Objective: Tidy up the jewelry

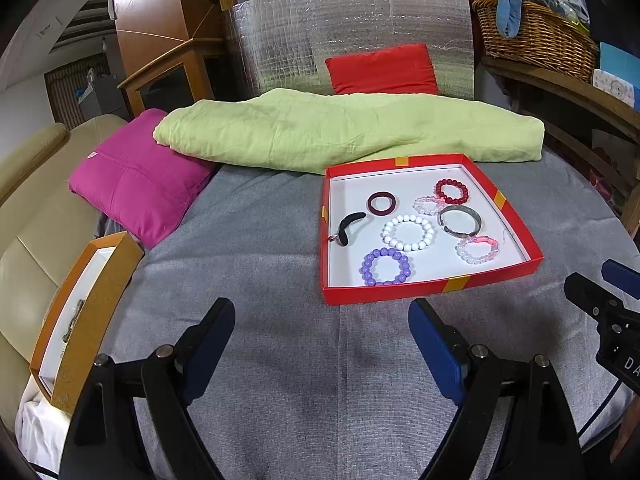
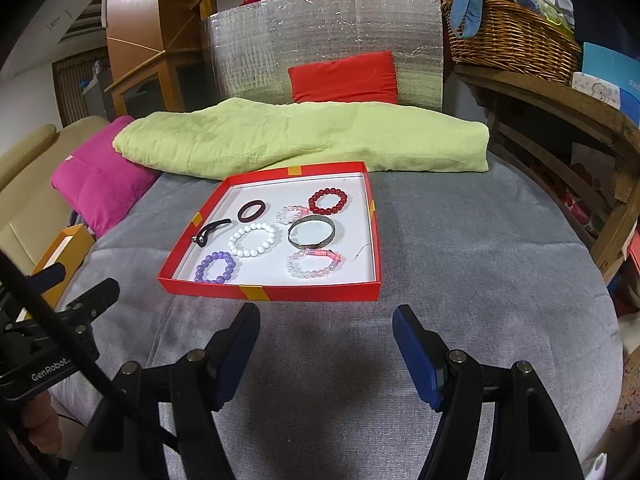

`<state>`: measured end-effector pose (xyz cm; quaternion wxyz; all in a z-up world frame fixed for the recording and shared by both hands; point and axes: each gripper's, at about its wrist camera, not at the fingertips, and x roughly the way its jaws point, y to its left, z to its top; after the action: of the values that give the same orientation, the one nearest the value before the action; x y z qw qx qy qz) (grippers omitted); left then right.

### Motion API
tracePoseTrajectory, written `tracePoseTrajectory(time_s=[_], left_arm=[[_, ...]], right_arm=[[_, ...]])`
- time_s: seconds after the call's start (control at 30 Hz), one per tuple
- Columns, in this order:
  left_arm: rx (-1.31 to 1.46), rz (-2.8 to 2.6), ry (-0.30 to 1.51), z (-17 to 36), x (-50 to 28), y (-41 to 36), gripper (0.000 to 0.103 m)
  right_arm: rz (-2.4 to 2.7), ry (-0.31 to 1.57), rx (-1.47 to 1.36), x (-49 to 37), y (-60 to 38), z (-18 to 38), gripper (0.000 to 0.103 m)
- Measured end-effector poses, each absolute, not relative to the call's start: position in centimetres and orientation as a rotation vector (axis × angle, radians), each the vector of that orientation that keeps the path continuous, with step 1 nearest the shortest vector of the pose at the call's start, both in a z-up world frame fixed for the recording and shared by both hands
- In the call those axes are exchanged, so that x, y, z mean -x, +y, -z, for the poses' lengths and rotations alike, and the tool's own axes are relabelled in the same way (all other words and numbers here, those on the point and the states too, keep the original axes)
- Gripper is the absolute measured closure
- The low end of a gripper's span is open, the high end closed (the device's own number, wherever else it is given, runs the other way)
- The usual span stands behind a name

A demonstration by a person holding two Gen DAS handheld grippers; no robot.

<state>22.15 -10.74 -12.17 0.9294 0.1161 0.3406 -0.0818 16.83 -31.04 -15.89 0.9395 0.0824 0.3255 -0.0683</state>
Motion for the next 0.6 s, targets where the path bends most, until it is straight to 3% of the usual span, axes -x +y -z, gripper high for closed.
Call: tracePoseTrajectory(time_s=[0.6], left_arm=[[-0.230, 0.164, 0.707, 12.21, -22.48, -10.48, 0.014]], right_arm=[[0.139, 0.665, -0.169, -17.04, -31.11, 15.96, 0.031]])
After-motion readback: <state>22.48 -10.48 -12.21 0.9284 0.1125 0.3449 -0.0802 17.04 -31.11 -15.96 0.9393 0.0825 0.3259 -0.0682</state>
